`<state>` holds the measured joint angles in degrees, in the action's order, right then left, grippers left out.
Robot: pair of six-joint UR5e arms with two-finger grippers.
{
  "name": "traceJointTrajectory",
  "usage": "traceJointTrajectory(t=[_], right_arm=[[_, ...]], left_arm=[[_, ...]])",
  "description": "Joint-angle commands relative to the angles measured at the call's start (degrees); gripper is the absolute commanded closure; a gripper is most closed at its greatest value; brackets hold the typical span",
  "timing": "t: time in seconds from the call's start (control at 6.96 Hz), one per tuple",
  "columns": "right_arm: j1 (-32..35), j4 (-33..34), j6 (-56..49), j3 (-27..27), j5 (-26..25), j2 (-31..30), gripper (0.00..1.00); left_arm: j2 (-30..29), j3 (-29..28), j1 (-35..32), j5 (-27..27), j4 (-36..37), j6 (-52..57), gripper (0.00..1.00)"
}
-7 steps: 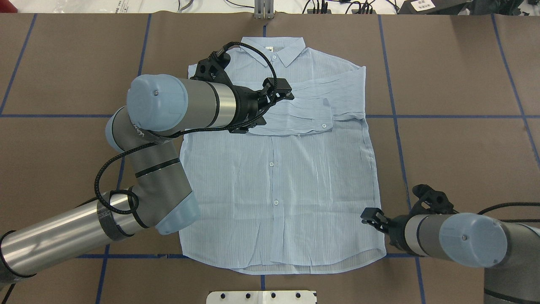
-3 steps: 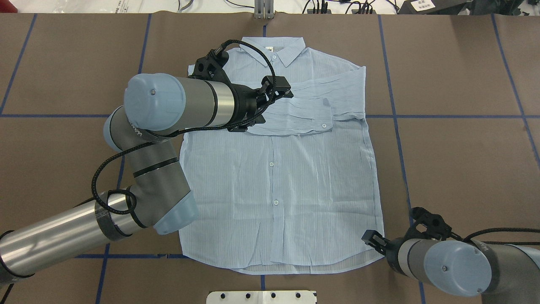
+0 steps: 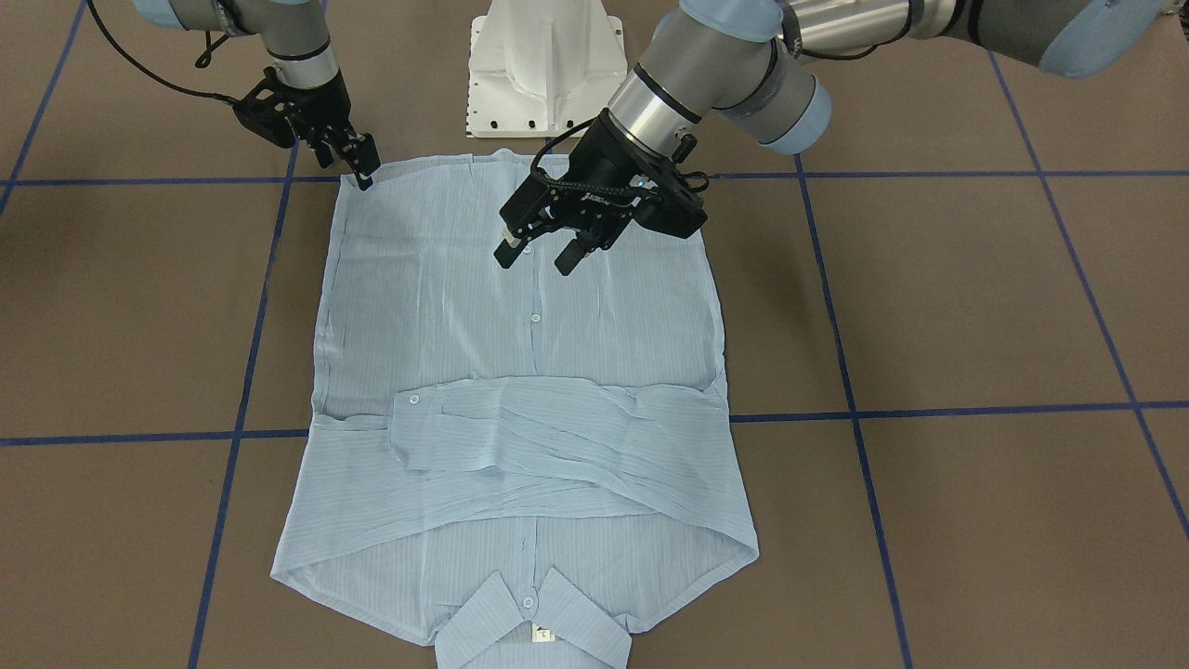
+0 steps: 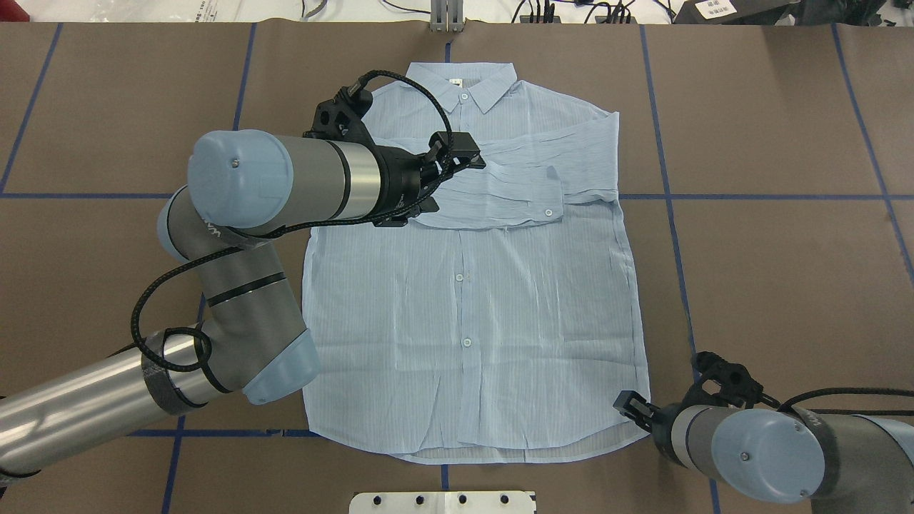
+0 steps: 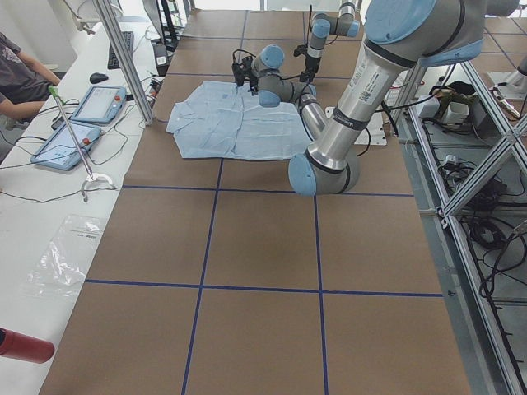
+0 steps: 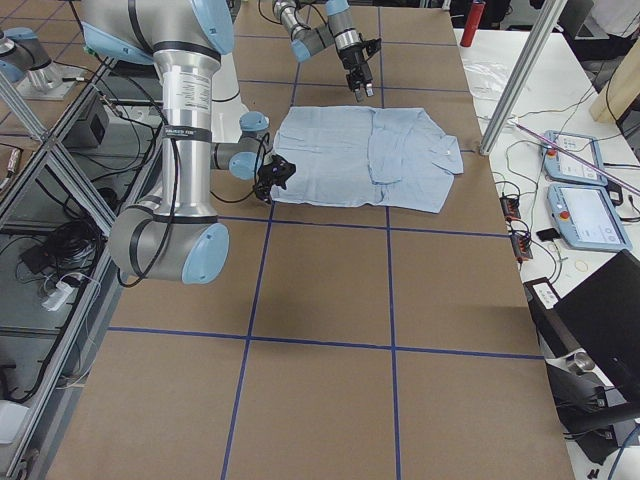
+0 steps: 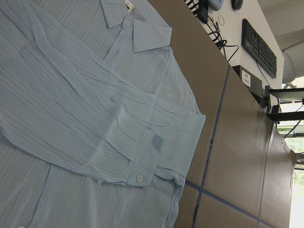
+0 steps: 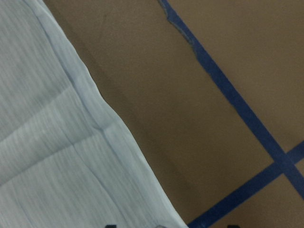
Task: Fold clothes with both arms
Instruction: 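Move the right gripper to the hem corner nearest it while left holds near collar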
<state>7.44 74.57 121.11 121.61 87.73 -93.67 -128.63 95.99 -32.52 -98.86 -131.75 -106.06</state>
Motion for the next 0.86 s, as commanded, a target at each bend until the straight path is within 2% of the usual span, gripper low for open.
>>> traceJointTrajectory(t=[0.0, 0.29, 0.72], right_arm=[[-0.1, 0.0, 0.0, -0.2, 0.0, 0.1, 0.22], [-0.1, 0.0, 0.0, -0.4, -0.1, 0.2, 0.24], [-0.2, 0.0, -0.1, -0.9, -1.2, 0.3, 0.42]], left_arm=[[0.3, 0.2, 0.0, 0.1, 0.0, 0.1, 0.03], [0.3, 0.2, 0.0, 0.2, 0.0, 0.1, 0.03], [0.4, 0.2, 0.0, 0.2, 0.0, 0.3, 0.03]])
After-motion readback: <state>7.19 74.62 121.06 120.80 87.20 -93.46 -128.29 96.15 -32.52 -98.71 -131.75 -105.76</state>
